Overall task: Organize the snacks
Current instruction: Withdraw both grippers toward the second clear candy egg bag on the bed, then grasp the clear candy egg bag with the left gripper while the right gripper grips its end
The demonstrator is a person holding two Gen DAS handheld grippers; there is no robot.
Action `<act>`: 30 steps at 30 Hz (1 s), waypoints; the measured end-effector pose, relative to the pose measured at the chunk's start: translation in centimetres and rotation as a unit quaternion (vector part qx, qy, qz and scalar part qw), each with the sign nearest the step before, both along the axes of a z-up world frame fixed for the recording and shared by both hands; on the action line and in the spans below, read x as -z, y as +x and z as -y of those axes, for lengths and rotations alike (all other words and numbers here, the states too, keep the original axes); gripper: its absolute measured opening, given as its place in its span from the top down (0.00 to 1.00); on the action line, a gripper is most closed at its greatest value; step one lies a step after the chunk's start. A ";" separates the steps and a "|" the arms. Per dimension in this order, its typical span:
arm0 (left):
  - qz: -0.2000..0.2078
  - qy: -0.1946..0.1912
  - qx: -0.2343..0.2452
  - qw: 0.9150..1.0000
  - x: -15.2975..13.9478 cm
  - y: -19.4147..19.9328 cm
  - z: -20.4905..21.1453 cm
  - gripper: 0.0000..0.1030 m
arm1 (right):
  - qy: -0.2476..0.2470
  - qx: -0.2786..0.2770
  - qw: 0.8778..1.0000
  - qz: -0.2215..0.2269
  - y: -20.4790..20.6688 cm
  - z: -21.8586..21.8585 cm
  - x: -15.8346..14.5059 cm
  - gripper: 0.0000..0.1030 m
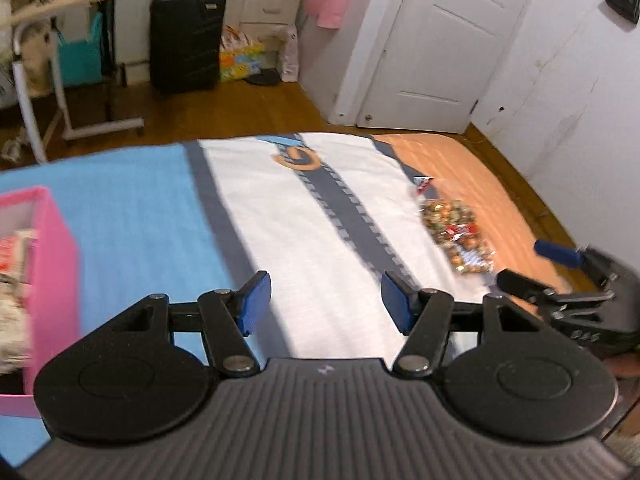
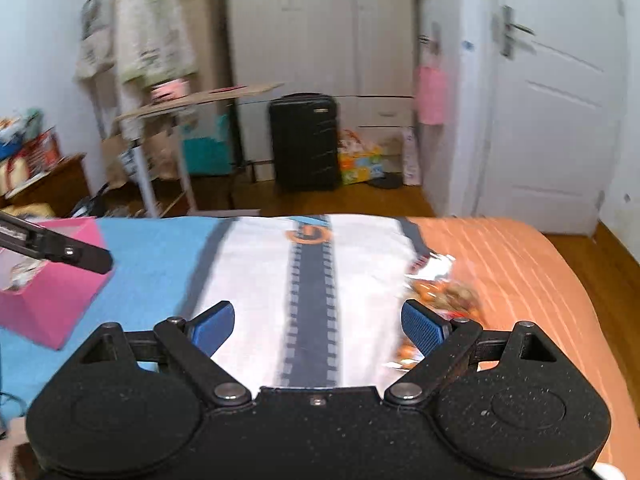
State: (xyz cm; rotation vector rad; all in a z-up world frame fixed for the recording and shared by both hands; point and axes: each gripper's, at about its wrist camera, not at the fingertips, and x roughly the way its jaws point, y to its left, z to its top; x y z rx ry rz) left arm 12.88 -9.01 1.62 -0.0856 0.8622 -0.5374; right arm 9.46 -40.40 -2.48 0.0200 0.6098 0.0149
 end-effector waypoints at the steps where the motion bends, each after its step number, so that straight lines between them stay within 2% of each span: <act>1: -0.003 -0.005 0.000 1.000 0.6 0.4 0.9 0.42 | -0.006 0.005 1.000 0.000 0.3 0.7 0.9 0.10; 4: 0.007 -0.004 0.007 1.000 2.1 1.3 3.5 0.42 | -0.039 0.007 0.999 -0.029 1.3 1.6 3.3 0.10; 7: 0.014 -0.011 0.013 1.000 3.6 2.2 6.4 0.42 | -0.047 0.016 0.998 -0.033 2.4 3.0 5.2 0.10; 11: -0.008 -0.049 0.020 0.999 5.9 3.9 9.9 0.42 | -0.072 0.043 0.996 -0.037 4.1 4.7 7.6 0.09; 13: -0.023 -0.060 0.019 0.998 7.0 4.5 11.5 0.42 | -0.074 0.045 0.994 -0.066 5.3 5.6 9.0 0.09; 15: -0.040 -0.072 0.023 0.996 8.2 4.9 12.9 0.42 | -0.068 0.039 0.993 -0.090 6.0 5.9 9.8 0.08; 17: -0.047 -0.075 0.027 0.996 9.3 5.4 14.1 0.42 | -0.069 0.035 0.995 -0.067 5.8 6.0 10.0 0.03; 20: -0.046 -0.076 0.030 0.996 10.4 5.8 15.6 0.42 | -0.060 0.034 0.995 -0.068 6.1 6.5 10.4 0.00; 26: -0.050 -0.076 0.042 0.995 12.2 7.5 18.8 0.42 | -0.014 0.026 0.996 -0.087 7.4 7.8 11.3 0.00; 30: -0.080 -0.079 0.047 0.993 13.7 8.2 20.4 0.44 | 0.000 0.024 0.997 -0.074 8.1 8.4 12.2 0.00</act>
